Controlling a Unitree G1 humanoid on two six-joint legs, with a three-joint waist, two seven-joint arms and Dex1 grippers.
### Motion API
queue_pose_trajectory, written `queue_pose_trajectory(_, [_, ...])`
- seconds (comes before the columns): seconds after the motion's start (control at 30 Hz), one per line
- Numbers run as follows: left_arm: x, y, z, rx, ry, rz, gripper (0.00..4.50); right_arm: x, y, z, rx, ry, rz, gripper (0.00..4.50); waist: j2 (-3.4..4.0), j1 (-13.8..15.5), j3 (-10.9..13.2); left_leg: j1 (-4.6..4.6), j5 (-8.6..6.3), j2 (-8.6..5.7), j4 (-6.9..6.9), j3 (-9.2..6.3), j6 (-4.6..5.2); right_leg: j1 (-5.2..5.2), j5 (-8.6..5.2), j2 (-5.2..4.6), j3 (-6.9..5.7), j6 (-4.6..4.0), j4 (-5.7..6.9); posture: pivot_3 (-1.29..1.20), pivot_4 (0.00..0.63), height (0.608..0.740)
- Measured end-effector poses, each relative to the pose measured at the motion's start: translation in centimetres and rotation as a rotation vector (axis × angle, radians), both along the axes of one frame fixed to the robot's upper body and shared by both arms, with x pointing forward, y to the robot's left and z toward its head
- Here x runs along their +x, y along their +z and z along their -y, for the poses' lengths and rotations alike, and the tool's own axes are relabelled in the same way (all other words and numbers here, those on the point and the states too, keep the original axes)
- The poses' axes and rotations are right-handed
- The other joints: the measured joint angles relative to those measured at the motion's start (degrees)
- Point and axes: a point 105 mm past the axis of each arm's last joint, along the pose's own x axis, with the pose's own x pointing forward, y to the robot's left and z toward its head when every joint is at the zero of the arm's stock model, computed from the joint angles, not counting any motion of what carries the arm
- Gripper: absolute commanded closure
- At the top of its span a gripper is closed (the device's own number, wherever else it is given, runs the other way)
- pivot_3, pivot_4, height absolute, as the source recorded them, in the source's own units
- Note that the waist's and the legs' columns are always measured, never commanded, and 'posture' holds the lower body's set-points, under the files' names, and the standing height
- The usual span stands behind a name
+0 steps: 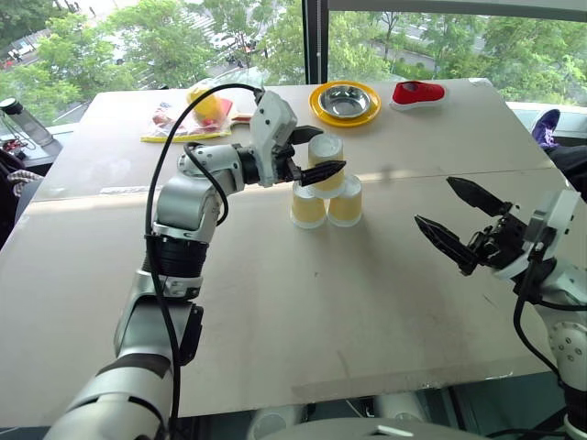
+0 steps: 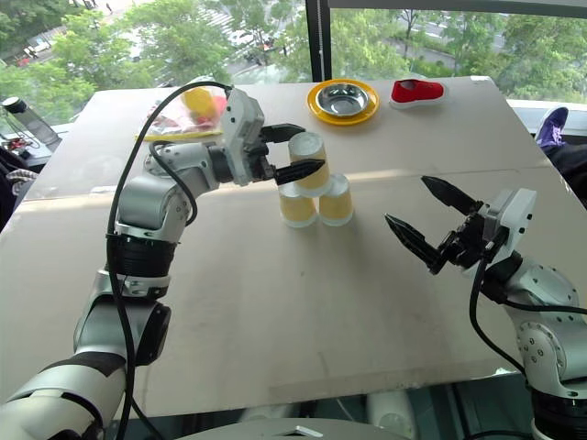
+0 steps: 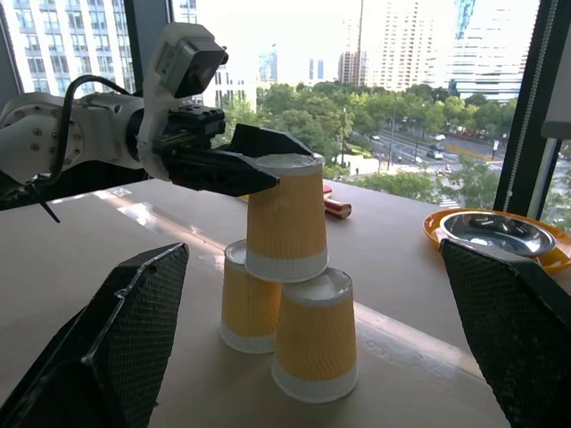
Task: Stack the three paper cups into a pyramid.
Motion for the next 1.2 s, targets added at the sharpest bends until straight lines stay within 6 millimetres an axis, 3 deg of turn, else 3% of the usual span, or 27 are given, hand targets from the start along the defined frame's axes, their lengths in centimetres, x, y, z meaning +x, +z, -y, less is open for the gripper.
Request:
queue_pose_trajectory(0.2, [-1.6, 3.2, 0.1, -0.095, -0.048, 0.07, 0.12, -0.1, -0.2, 0.0, -0.001, 0.002, -0.005, 0.0, 0.0, -0.1, 0.0, -0.05, 0.0, 0.0, 0.04, -0.04, 0.0, -0.01, 0.0, -0.01, -0.01, 0.0, 0.0, 0.0, 0.15, 0.74])
queue_pose_trajectory(0.43, [-5.6, 8.7, -1.2, -0.22, -0.142, 0.145, 0.12, -0.3, -0.8, 0.4, -0.012, 0.004, -0.026, 0.0, 0.01, -0.1, 0.0, -0.02, 0.0, 0.0, 0.04, -0.07, 0.0, 0.0, 0.0, 0.0, 0.01, 0.0, 0.01, 0.0, 0.15, 0.74])
queue_pose_trajectory(0.5, [-6.6, 8.6, -2.0, -0.227, -0.137, 0.13, 0.12, -0.5, -1.5, 0.6, -0.017, 0.004, -0.046, 0.0, 0.08, -0.2, 0.0, 0.02, 0.0, 0.0, 0.01, -0.04, 0.0, 0.0, 0.0, 0.0, 0.05, 0.0, -0.01, 0.0, 0.15, 0.74])
queue_pose_trajectory(0.57, [-8.2, 4.7, -3.2, -0.14, -0.1, 0.029, 0.12, -0.9, -3.2, 1.7, -0.02, -0.015, -0.098, 0.0, 0.26, -0.4, -0.2, 0.35, -0.01, -0.02, -0.12, 0.01, 0.0, 0.13, 0.0, 0.01, 0.25, 0.0, -0.04, 0.0, 0.15, 0.74])
queue_pose_trajectory(0.67, [-11.3, -3.5, -4.2, -0.078, -0.011, -0.261, 0.12, -1.8, -7.0, 4.1, -0.059, -0.063, -0.232, 0.0, 0.2, -0.3, -0.1, 0.34, -0.09, -0.03, -0.3, 0.07, 0.11, 0.04, 0.0, 0.03, 0.42, -0.01, -0.08, 0.0, 0.15, 0.74])
queue_pose_trajectory(0.77, [-13.7, -6.1, -3.9, -0.078, 0.062, -0.281, 0.12, -2.0, -7.5, 4.8, -0.087, -0.063, -0.23, 0.0, 0.2, 0.3, -0.1, 0.51, -0.1, -0.02, -0.23, 0.11, 0.09, 0.15, 0.12, 0.03, 0.43, 0.02, -0.11, 0.0, 0.15, 0.74])
queue_pose_trajectory(0.87, [-15.1, -11.1, -5.0, 0.004, 0.199, -0.327, 0.12, -2.3, -9.6, 6.1, -0.155, -0.097, -0.269, 0.0, 0.25, 1.2, 0.0, 1.25, -0.14, 0.0, -0.55, 0.34, 0.13, 0.87, 0.12, 0.04, 0.57, 0.02, -0.2, 0.0, 0.15, 0.74])
queue_pose_trajectory(1.03, [-14.8, -14.9, -7.5, 0.01, 0.357, -0.301, 0.12, -2.8, -13.4, 7.1, -0.214, -0.129, -0.348, 0.0, 0.45, 2.7, 0.1, 1.48, -0.23, 0.03, -0.67, 0.33, 0.29, 1.13, 0.11, 0.02, 0.52, 0.02, -0.33, 0.0, 0.15, 0.74])
queue_pose_trajectory(1.2, [-14.3, -15.2, -8.0, -0.023, 0.418, -0.25, 0.12, -2.7, -14.9, 7.2, -0.213, -0.148, -0.378, 0.0, 0.45, 2.7, 0.1, 1.45, -0.15, 0.03, -0.68, 0.36, 0.15, 1.03, 0.11, 0.02, 0.55, 0.02, -0.36, 0.0, 0.15, 0.74])
